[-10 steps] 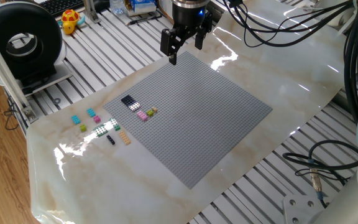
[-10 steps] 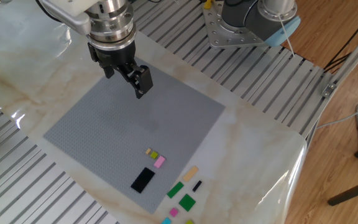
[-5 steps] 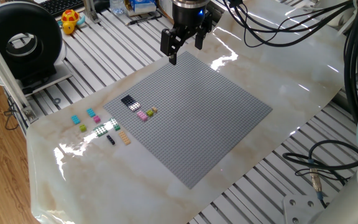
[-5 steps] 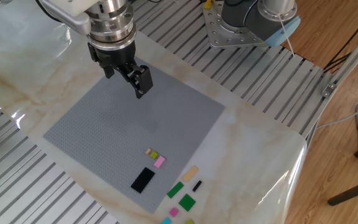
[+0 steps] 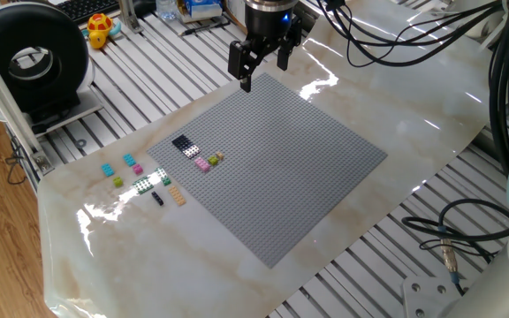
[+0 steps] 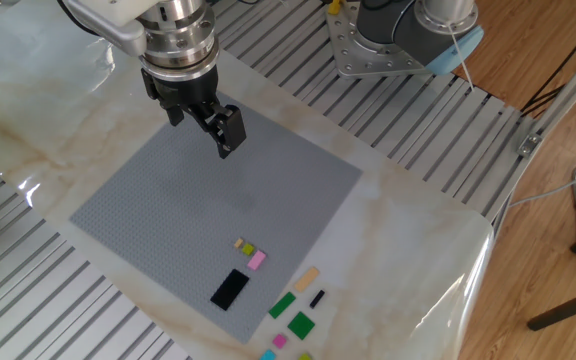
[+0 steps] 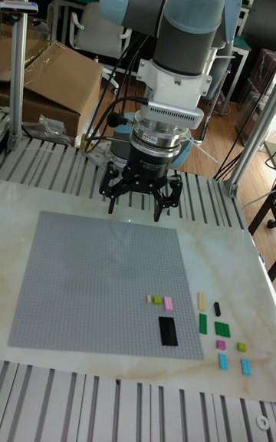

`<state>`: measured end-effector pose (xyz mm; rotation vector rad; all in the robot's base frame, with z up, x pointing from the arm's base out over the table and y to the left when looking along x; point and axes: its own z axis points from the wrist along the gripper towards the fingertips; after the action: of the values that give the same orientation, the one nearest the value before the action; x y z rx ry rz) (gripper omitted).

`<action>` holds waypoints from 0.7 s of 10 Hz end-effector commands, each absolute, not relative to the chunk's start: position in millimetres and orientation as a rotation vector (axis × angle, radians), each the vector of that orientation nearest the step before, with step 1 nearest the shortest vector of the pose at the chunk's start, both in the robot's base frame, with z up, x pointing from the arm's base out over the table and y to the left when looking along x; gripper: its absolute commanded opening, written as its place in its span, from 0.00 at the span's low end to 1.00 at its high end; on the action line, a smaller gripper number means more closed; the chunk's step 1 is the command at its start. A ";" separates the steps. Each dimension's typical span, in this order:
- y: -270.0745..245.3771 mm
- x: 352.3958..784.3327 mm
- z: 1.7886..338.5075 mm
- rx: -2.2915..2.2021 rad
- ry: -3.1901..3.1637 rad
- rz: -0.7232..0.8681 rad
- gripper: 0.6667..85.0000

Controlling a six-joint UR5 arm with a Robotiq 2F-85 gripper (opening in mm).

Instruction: Stack small Lego blocks randomly, one at a time

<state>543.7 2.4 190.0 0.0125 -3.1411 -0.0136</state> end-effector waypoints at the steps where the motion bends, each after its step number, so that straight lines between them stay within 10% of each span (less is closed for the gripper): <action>1: -3.7 574.1 191.9 0.115 -3.255 0.045 0.01; 7: 1.7 575.1 188.7 0.085 -3.252 0.038 0.01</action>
<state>569.8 -0.7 187.8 0.0823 -3.2331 0.0485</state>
